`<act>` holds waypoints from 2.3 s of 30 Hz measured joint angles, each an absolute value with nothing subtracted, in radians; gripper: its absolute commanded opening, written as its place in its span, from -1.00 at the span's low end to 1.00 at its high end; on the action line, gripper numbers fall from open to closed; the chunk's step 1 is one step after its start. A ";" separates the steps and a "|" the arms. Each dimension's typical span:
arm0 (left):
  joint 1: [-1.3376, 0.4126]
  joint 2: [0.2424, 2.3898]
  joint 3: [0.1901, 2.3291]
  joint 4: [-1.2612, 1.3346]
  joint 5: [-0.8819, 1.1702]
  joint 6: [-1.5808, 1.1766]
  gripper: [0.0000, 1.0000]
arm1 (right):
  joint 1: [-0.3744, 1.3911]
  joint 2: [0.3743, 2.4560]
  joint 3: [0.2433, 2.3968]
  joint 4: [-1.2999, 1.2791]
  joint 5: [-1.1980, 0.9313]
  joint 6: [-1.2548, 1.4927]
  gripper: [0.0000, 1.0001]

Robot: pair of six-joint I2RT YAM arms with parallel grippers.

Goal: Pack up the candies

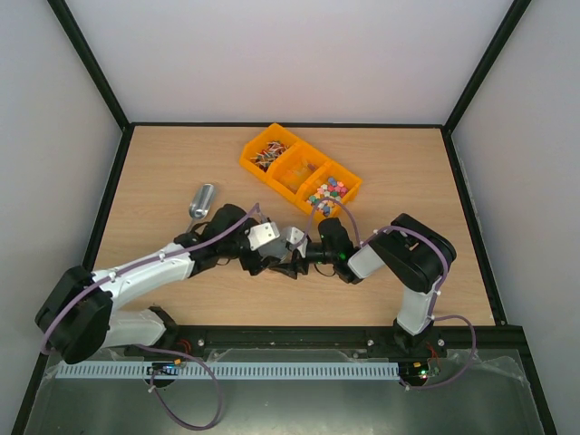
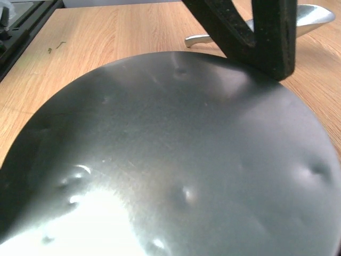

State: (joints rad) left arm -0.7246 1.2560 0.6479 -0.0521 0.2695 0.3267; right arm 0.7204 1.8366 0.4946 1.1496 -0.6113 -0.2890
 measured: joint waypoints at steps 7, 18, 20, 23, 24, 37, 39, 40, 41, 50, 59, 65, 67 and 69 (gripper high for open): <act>-0.661 1.245 0.651 -0.121 0.422 0.530 0.44 | 0.720 1.832 0.495 1.131 -0.678 -0.354 -0.16; -0.579 1.367 0.786 -0.307 0.618 0.791 0.98 | 0.713 1.815 0.497 1.071 -0.726 -0.387 -0.16; -0.576 1.350 0.776 -0.306 0.621 0.773 0.99 | 0.713 1.814 0.496 1.071 -0.731 -0.382 -0.16; -0.556 1.266 0.736 -0.289 0.599 0.712 0.99 | 0.713 1.814 0.495 1.071 -0.727 -0.361 -0.15; -0.554 1.225 0.723 -0.273 0.586 0.680 0.99 | 0.713 1.814 0.495 1.071 -0.722 -0.347 -0.14; -0.636 1.137 0.604 -0.125 0.410 0.377 0.99 | 0.714 1.832 0.494 1.128 -0.643 -0.268 0.77; -0.643 1.146 0.604 -0.105 0.390 0.348 0.99 | 0.714 1.833 0.494 1.129 -0.643 -0.268 0.84; -0.646 1.148 0.604 -0.096 0.378 0.336 0.99 | 0.714 1.833 0.494 1.130 -0.643 -0.268 0.85; -0.649 1.150 0.604 -0.088 0.367 0.327 0.99 | 0.714 1.834 0.494 1.132 -0.643 -0.268 0.86; -0.678 1.171 0.604 -0.057 0.329 0.282 0.99 | 0.714 1.867 0.494 1.140 -0.638 -0.269 0.91; -0.698 1.233 0.604 -0.042 0.313 0.287 0.99 | 0.714 1.876 0.494 1.142 -0.638 -0.269 0.78; -0.705 1.234 0.604 -0.032 0.313 0.293 0.99 | 0.716 1.880 0.494 1.149 -0.638 -0.268 0.75; -0.707 1.234 0.604 -0.030 0.313 0.296 0.99 | 0.716 1.880 0.494 1.149 -0.638 -0.268 0.75; -0.707 1.234 0.604 -0.027 0.314 0.302 0.96 | 0.716 1.880 0.494 1.149 -0.638 -0.268 0.69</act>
State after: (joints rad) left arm -0.7067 1.2343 0.6041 -0.0273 0.3141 0.3016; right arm 0.7158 1.8797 0.4942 1.1492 -0.6384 -0.2684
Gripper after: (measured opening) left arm 0.995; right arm 0.880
